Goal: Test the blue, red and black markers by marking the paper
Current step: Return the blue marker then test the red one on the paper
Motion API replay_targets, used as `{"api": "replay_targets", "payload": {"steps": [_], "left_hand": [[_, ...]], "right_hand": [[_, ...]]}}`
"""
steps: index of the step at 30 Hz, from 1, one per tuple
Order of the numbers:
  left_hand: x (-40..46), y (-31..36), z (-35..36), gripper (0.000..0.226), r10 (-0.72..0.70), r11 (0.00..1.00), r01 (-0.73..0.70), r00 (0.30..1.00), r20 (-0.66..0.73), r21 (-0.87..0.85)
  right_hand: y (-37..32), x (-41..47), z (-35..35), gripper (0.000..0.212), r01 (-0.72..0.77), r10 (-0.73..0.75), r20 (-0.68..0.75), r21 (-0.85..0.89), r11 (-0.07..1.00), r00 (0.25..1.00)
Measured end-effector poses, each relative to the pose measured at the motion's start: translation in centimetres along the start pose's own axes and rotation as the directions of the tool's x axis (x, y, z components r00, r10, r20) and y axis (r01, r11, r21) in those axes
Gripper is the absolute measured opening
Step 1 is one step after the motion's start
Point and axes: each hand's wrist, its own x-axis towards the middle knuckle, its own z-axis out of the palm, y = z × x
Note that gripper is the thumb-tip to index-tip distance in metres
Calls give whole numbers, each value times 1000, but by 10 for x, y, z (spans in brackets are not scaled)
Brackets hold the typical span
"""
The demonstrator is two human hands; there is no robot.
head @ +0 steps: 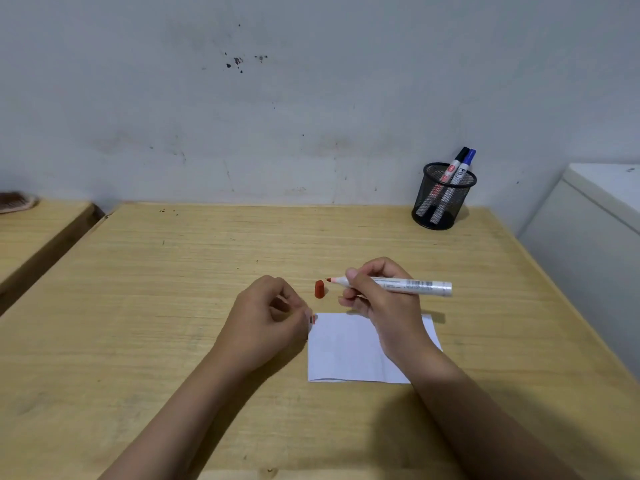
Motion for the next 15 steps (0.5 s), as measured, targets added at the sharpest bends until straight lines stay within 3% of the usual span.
{"api": "replay_targets", "payload": {"steps": [2, 6, 10, 12, 15], "left_hand": [[10, 7, 2, 15, -20, 1000, 21, 999, -33, 14], [28, 16, 11, 27, 58, 985, -72, 994, 93, 156], [37, 19, 17, 14, 30, 976, -62, 988, 149, 211], [36, 20, 17, 13, -2, 994, -11, 994, 109, 112], [31, 31, 13, 11, -92, 962, 118, 989, 117, -245]], "right_hand": [[-9, -1, -4, 16, 35, -35, 2, -29, 999, 999], [-25, -7, -14, 14, 96, -90, 61, -91, 991, 994], [-35, -18, -28, 15, 158, -139, 106, -191, 969, 985], [-39, -24, -36, 15, 177, -158, 106, -208, 962, 982], [-43, -32, -45, 17, 207, -188, 112, -204, 957, 976]]}}
